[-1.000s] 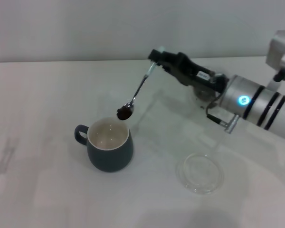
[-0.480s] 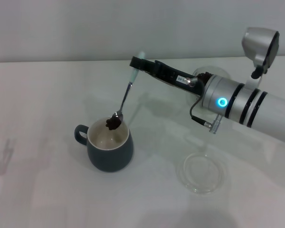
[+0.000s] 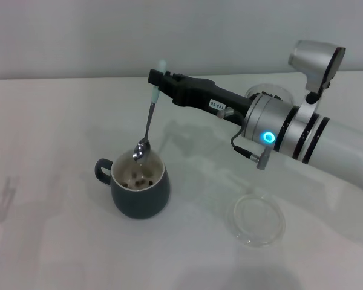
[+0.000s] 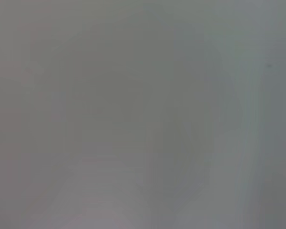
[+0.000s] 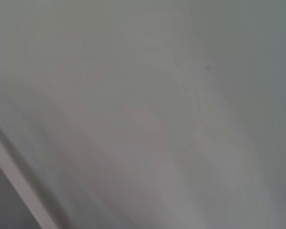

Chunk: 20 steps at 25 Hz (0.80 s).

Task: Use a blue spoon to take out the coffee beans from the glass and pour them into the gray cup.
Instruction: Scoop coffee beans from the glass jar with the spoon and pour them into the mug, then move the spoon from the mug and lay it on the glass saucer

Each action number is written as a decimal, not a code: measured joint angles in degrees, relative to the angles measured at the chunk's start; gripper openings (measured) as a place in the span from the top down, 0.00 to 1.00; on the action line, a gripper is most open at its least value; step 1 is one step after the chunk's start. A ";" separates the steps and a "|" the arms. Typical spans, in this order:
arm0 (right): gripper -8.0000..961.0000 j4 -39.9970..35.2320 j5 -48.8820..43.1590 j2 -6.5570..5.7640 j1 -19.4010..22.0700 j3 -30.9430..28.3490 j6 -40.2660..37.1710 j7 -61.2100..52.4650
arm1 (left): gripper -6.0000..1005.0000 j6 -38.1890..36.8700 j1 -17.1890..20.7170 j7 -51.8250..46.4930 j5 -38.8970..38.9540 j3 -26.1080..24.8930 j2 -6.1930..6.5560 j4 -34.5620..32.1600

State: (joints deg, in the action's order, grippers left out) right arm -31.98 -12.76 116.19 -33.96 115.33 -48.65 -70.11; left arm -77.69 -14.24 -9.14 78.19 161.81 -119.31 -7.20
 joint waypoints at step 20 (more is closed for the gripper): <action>0.83 22.53 -0.68 -4.97 9.53 -12.68 -31.64 -13.10 | 0.17 0.08 0.00 0.00 0.25 -0.27 0.04 0.08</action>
State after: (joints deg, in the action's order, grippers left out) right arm -9.46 -13.44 111.21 -24.43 102.65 -80.29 -83.21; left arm -77.60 -14.24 -9.14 78.44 161.54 -119.27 -7.12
